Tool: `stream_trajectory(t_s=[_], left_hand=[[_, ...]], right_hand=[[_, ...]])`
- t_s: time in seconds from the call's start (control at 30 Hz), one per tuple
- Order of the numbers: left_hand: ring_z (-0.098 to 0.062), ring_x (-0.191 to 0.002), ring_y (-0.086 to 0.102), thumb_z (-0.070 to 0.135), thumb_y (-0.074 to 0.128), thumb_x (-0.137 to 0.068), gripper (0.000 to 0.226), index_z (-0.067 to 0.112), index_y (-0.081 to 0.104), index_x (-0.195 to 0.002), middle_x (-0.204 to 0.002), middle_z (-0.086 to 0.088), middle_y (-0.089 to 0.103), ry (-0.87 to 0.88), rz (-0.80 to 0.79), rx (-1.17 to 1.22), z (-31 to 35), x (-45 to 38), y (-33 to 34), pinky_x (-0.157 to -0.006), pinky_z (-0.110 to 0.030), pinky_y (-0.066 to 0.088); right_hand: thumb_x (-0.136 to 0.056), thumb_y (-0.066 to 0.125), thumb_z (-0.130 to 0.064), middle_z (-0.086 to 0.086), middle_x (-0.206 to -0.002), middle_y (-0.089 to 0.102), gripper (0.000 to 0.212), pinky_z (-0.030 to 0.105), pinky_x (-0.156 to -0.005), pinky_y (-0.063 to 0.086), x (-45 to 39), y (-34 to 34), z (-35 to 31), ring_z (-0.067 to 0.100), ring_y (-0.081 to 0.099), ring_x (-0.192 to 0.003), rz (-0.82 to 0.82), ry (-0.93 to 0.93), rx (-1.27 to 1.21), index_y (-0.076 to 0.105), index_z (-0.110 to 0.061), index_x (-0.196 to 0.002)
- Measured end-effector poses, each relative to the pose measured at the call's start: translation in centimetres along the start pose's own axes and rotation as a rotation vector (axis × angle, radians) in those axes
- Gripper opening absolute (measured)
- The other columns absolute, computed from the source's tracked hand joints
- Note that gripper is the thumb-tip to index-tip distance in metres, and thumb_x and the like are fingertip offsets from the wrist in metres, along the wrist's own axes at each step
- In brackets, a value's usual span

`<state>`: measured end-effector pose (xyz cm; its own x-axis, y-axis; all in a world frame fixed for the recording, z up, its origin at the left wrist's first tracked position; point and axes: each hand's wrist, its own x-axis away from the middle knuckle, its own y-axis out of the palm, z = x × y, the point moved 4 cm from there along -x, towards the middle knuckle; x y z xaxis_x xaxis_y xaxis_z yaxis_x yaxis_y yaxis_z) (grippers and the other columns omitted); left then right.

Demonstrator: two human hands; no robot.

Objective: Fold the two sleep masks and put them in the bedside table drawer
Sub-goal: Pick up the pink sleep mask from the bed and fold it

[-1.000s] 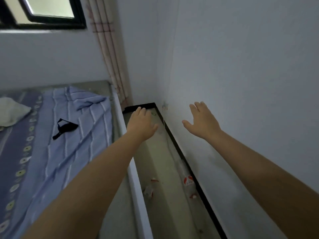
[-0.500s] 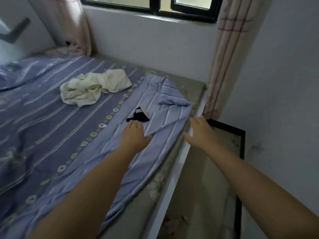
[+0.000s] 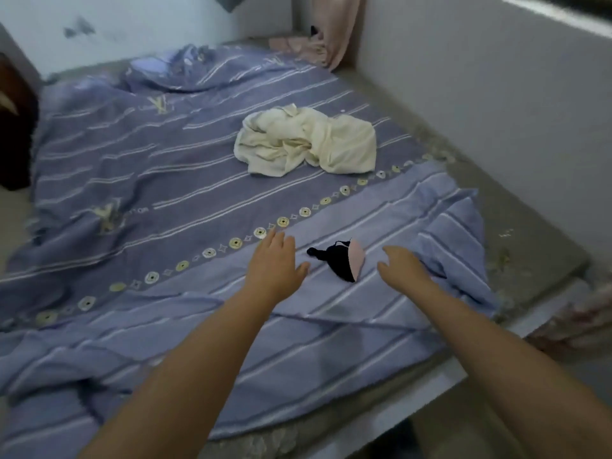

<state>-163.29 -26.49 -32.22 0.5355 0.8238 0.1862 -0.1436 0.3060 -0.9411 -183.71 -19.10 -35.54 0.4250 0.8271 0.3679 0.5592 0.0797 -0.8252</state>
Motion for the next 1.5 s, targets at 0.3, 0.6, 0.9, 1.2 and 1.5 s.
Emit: stream_trajectory(t_s=[0.3, 0.6, 0.9, 1.2, 1.5], left_hand=[[-0.024, -0.137, 0.021, 0.033, 0.042, -0.090, 0.054, 0.000, 0.029, -0.131, -0.145, -0.016, 0.032, -0.368, -0.121, 0.211, 2.0, -4.6, 13.0, -0.109, -0.028, 0.010], [-0.028, -0.124, 0.039, 0.030, 0.049, -0.088, 0.050, 0.003, 0.038, -0.129, -0.134, -0.018, 0.046, -0.492, -0.017, 0.415, 2.4, -8.4, 22.2, -0.093, -0.027, 0.024], [-0.028, -0.105, 0.056, 0.021, 0.062, -0.078, 0.044, 0.010, 0.047, -0.118, -0.120, -0.011, 0.059, -0.688, 0.164, 0.909, 2.9, -13.4, 24.7, -0.076, -0.027, 0.040], [-0.028, -0.101, 0.052, 0.003, 0.047, -0.083, 0.034, 0.001, 0.049, -0.117, -0.117, -0.020, 0.057, -0.424, -0.052, 0.816, 3.3, -13.9, 23.8, -0.085, -0.030, 0.039], [-0.021, -0.073, 0.053, -0.004, 0.046, -0.082, 0.016, 0.011, 0.051, -0.079, -0.084, -0.009, 0.053, -1.004, -0.014, 1.308, 2.5, -16.8, 25.7, -0.076, -0.036, 0.050]], right_hand=[[-0.089, 0.041, -0.012, 0.023, -0.133, 0.047, 0.038, 0.039, -0.096, 0.038, -15.6, 6.0, 3.6, 0.037, 0.044, -0.121, -0.252, -0.148, 0.041, 0.041, -0.002, -0.126], [-0.084, 0.049, -0.015, 0.021, -0.133, 0.045, 0.044, 0.038, -0.090, 0.037, -21.3, 12.0, 6.6, 0.034, 0.043, -0.118, -0.261, -0.241, -0.032, 0.038, -0.004, -0.126], [-0.079, 0.057, -0.007, 0.016, -0.107, 0.057, 0.016, 0.020, -0.069, 0.042, -21.6, 11.7, 7.7, 0.021, 0.051, -0.086, -0.246, -0.308, -0.179, 0.056, -0.010, -0.095], [-0.075, 0.042, 0.024, 0.020, -0.117, 0.055, 0.037, 0.001, -0.083, 0.033, -18.8, 8.3, 11.5, 0.021, 0.046, -0.107, -0.284, -0.366, -0.265, 0.066, -0.003, -0.075], [-0.077, 0.047, 0.022, 0.007, -0.115, 0.050, 0.024, -0.008, -0.087, 0.029, -18.7, 8.1, 13.7, 0.019, 0.040, -0.118, -0.315, -0.452, -0.271, 0.066, 0.008, -0.080]])
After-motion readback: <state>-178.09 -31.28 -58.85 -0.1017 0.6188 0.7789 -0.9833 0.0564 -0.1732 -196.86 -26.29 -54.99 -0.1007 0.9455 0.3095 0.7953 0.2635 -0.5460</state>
